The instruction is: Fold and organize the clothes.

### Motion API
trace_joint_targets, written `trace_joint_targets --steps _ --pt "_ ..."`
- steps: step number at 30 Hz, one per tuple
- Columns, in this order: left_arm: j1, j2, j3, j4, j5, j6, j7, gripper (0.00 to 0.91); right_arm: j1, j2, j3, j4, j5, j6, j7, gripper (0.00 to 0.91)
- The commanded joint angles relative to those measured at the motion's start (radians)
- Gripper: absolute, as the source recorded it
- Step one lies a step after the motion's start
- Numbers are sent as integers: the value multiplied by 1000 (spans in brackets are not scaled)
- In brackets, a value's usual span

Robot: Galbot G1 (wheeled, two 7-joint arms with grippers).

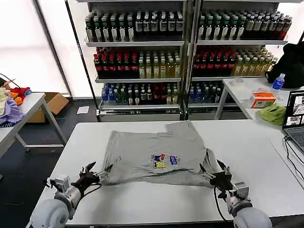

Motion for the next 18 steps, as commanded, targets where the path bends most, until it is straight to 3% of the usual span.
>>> trace_joint_targets --steps 1,2,3,4,5,6,8,10,12,18 --pt "158 -62 17 -102 143 102 -65 907 -151 23 -8 104 -31 -76 97 907" --pt "151 -63 20 -94 141 102 -63 907 -145 25 -14 102 -29 -76 96 826" --pt "145 -63 21 -83 140 102 -55 907 -140 26 -21 99 -28 -77 96 383" --pt "136 -65 24 -72 141 102 -57 786 -132 25 -25 96 -28 -77 94 0" --pt "133 -65 24 -64 141 102 -55 705 -120 24 -31 89 -28 -77 97 0" --pt "127 -67 23 -56 137 102 -49 383 -116 25 -38 84 -27 -76 99 0" --pt "120 -69 23 -42 129 102 -44 161 -87 25 -51 68 -20 -77 97 0" --pt "109 -72 24 -26 128 102 -37 50 -71 31 -69 51 -16 -84 99 0" --pt "100 -74 25 -17 125 101 -35 10 -63 34 -78 43 4 -98 103 0" --pt "93 -74 20 -18 112 72 -26 10 -70 31 -70 27 33 -95 102 0"
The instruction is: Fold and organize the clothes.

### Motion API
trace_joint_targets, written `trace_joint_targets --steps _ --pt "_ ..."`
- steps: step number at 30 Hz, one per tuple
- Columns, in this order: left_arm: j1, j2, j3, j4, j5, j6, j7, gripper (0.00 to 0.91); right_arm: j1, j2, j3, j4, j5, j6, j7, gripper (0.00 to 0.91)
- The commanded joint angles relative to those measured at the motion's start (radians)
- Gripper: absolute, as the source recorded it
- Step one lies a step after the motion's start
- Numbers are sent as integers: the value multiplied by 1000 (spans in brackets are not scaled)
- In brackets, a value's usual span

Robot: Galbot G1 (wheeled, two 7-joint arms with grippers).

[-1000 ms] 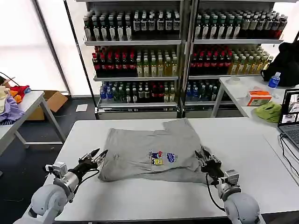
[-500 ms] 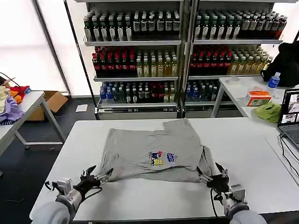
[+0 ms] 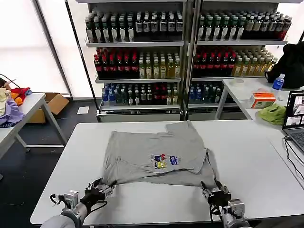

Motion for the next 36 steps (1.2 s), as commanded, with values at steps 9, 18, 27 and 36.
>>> trace_joint_targets --steps 9,18,27,36 --pt "2 -1 -14 17 -17 -19 -9 10 1 0 -13 -25 31 -3 8 0" --pt "0 25 -75 27 -77 -26 -13 10 -15 -23 25 -19 45 17 -14 0" --pt "106 5 -91 -129 -72 19 -52 10 -62 -73 59 31 78 18 -42 0" --pt "340 -67 -194 -304 -77 35 -123 10 -274 -159 149 160 107 34 -113 0"
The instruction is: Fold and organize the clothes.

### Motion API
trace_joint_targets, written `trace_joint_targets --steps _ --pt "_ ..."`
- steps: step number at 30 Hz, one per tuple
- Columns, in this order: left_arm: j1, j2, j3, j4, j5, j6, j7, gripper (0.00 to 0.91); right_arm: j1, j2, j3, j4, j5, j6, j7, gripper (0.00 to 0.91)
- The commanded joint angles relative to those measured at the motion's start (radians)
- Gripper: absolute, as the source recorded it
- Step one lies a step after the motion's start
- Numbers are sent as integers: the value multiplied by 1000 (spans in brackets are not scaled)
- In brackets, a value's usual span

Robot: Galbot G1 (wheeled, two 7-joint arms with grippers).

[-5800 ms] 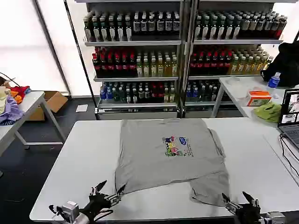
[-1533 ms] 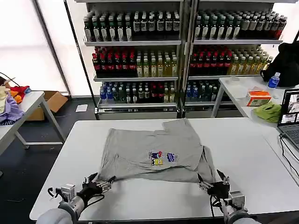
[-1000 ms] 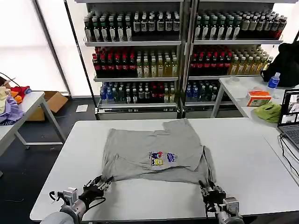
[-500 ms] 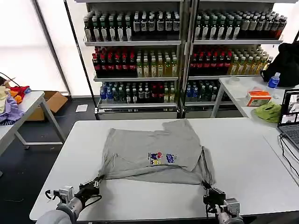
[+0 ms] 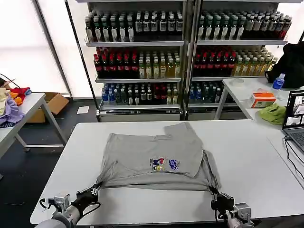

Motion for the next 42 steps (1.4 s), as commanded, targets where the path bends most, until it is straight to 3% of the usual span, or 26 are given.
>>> trace_joint_targets --steps 1,11,12,13,14,21,27,30,34,35,39,42 --pt "273 -71 -115 -224 -8 21 -61 10 -202 -75 86 119 26 9 -54 0" --pt "485 -144 -171 -286 45 22 -73 10 -314 -60 84 189 6 14 -56 0" --pt "493 -146 -166 -288 65 22 -71 907 -319 -63 85 191 5 12 -56 0" --pt "495 -149 -161 -288 75 23 -81 907 -320 -65 84 191 -2 12 -54 0" --pt "487 -154 -157 -288 76 24 -98 907 -320 -64 83 192 -4 12 -54 907" --pt "468 -130 -217 -324 55 23 -86 907 -264 -49 114 207 44 15 -35 907" --pt "399 -100 -339 -327 53 24 22 907 -100 -96 237 164 164 58 -72 907" --pt "283 -33 -384 -295 55 23 75 907 19 -144 225 124 191 50 -95 907" --pt "113 50 -352 -204 105 22 183 907 278 -208 148 -17 193 -1 -181 907" --pt "69 59 -316 -160 112 22 201 907 383 -214 118 -85 194 -20 -231 907" --pt "-78 89 -219 19 114 21 291 907 674 -215 -16 -326 189 -60 -347 907" --pt "-204 131 -139 122 109 21 342 907 825 -201 -126 -476 185 -85 -375 907"
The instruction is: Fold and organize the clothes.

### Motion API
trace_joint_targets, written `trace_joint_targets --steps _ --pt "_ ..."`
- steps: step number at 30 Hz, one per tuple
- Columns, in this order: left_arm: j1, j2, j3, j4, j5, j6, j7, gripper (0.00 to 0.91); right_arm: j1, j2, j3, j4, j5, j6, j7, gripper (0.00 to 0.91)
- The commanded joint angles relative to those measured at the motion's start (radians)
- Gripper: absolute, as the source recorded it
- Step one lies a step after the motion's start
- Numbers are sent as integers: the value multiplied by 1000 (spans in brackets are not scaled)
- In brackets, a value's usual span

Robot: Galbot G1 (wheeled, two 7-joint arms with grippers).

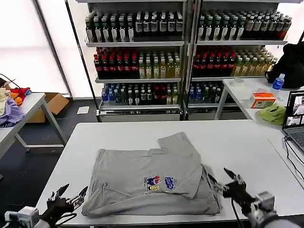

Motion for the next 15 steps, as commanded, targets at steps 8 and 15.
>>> trace_joint_targets --steps 8,15 --pt "-694 182 343 595 -24 -2 263 907 872 71 -494 -790 -26 -59 -167 907" --pt "-842 191 473 753 -51 -5 261 907 981 166 -633 -941 -54 -64 -119 907"
